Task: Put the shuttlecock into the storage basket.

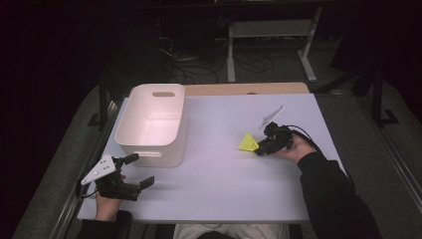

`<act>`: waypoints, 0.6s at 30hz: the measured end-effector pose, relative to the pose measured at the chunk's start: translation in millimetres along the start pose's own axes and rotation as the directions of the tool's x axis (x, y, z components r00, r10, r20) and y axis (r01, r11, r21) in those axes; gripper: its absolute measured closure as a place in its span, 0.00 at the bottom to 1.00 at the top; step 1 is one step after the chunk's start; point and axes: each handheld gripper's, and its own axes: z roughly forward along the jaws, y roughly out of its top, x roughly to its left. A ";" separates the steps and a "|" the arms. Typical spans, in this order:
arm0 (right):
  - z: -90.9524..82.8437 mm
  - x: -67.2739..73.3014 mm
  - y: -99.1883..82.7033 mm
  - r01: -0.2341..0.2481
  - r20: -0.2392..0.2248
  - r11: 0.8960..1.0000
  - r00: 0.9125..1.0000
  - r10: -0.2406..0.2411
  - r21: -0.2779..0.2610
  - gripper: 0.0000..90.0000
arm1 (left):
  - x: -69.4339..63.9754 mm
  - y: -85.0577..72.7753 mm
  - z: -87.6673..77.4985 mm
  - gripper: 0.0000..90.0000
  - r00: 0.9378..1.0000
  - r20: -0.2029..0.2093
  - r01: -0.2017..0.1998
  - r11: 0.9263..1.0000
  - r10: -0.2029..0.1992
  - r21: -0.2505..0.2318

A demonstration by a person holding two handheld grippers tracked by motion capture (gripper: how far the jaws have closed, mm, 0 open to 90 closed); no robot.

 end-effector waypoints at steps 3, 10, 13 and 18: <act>-3.3 0.7 -0.1 -0.003 0.004 1.000 1.000 0.003 -0.007 0.70 | 0.0 0.0 0.1 0.00 1.000 0.000 0.000 1.000 0.000 0.000; -8.1 4.2 0.5 -0.003 0.001 1.000 1.000 0.003 -0.016 0.70 | 0.0 0.0 0.0 0.00 1.000 0.000 0.000 1.000 0.000 0.000; -11.1 7.1 1.4 0.000 0.005 1.000 1.000 0.000 -0.021 0.70 | -0.1 0.0 -0.1 0.00 1.000 0.000 0.000 1.000 0.000 0.000; -16.9 9.4 2.0 0.006 0.008 0.999 1.000 -0.006 -0.041 0.70 | -0.1 0.0 -0.1 0.00 1.000 0.001 -0.001 1.000 0.001 -0.002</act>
